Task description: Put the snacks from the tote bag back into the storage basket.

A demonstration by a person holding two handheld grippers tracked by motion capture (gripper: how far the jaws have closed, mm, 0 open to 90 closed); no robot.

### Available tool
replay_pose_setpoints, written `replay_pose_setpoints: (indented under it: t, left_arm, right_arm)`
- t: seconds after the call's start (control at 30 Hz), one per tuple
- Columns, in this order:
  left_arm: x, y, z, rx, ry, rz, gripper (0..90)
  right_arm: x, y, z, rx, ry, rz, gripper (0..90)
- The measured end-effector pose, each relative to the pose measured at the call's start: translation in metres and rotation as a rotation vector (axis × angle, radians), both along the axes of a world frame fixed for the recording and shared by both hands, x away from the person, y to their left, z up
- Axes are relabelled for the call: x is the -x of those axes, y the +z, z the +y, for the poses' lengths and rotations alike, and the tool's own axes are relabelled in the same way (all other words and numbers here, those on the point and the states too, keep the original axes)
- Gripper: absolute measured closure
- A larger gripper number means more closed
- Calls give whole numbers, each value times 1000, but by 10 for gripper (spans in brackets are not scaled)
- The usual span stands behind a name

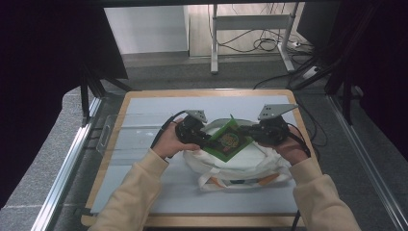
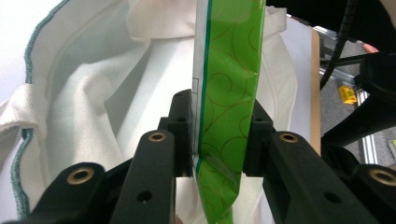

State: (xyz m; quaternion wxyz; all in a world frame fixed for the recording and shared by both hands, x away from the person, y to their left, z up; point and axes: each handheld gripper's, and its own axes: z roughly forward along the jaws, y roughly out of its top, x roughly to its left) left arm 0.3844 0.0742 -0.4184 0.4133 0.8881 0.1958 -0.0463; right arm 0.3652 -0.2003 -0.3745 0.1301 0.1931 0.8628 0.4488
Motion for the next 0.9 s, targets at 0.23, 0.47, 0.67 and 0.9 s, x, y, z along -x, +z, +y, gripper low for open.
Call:
replay_pose_setpoints:
  t: [0.23,0.47,0.67,0.9]
  left_arm:
    - [4,1,3,13,2,-9,718]
    - [8,-1,7,28,24,-26,718]
    - [14,1,12,61,44,-43,718]
    - [22,1,17,75,55,-67,717]
  right_arm:
    - [1,0,-1,-26,7,-10,822]
    - [5,2,-4,-67,-29,11,663]
    - [9,3,-11,-104,-113,6,514]
    - [17,-4,-23,-207,-188,40,417]
